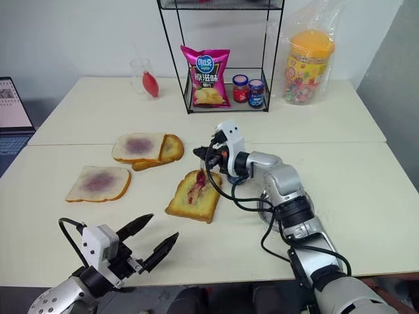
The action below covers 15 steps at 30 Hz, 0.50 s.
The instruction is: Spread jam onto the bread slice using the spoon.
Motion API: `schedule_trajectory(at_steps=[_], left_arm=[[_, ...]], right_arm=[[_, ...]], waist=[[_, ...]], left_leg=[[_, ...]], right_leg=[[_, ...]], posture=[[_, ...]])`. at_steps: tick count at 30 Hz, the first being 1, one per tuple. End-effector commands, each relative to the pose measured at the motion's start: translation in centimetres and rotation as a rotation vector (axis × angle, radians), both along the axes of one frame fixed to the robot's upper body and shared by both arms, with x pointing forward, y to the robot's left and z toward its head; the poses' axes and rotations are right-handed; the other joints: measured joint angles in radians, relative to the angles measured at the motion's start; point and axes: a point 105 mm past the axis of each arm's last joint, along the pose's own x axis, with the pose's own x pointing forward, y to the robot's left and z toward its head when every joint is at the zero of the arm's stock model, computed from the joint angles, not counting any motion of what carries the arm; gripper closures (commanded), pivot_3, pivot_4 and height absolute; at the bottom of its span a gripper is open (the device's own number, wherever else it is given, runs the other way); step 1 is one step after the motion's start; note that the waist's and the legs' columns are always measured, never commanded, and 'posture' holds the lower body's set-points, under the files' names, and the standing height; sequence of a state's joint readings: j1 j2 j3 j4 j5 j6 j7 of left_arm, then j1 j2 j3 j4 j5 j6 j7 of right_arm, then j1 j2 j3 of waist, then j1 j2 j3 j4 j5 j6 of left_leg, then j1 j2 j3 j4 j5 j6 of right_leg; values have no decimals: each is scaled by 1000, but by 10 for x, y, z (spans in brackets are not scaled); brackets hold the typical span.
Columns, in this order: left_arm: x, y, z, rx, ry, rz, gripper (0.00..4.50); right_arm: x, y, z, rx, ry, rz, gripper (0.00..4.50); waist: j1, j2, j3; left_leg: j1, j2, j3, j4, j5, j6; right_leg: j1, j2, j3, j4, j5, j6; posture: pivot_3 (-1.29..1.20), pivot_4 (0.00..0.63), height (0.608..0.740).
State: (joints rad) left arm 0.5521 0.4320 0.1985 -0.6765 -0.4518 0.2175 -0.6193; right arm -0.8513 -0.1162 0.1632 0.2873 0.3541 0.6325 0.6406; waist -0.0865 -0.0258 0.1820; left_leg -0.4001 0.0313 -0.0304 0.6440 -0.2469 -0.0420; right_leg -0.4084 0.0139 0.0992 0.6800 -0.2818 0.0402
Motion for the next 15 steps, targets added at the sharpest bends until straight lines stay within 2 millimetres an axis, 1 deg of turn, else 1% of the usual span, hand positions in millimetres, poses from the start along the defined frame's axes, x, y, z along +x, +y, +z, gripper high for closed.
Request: schedule_trajectory(at_steps=[1, 4, 6, 10, 15], left_arm=[[-1, -7, 10, 0, -36, -30, 0], [-1, -7, 10, 0, -34, -32, 0], [-1, -8, 11, 0, -33, -34, 0], [-1, -8, 11, 1, -31, -35, 0], [-2, -8, 10, 3, -30, -35, 0]], right_arm=[[-3, -1, 26, 44, -57, 17, 4454], [-9, 1, 45, 90, -52, 44, 4454], [-14, 3, 50, 104, -38, 62, 4454], [-26, 5, 47, 84, -27, 101, 4454], [-50, 12, 31, 45, 47, 207, 4454]], waist=[[-1, 0, 0], [-1, 0, 0], [-1, 0, 0], [-1, 0, 0], [-1, 0, 0]], left_leg=[[0, 0, 0, 0, 0, 0], [0, 0, 0, -1, 0, 0], [-1, 0, 0, -1, 0, 0], [-1, 0, 0, -1, 0, 0], [0, 0, 0, -1, 0, 0]], right_leg=[[0, 0, 0, 0, 0, 0], [0, 0, 0, 0, 0, -1], [-1, 0, 0, 0, 1, -2], [-1, 0, 0, 0, 1, -2], [-1, 0, 0, 0, 0, -1]], posture=[[0, 150, 740], [0, 150, 740], [0, 150, 740], [0, 150, 740], [0, 150, 740]])
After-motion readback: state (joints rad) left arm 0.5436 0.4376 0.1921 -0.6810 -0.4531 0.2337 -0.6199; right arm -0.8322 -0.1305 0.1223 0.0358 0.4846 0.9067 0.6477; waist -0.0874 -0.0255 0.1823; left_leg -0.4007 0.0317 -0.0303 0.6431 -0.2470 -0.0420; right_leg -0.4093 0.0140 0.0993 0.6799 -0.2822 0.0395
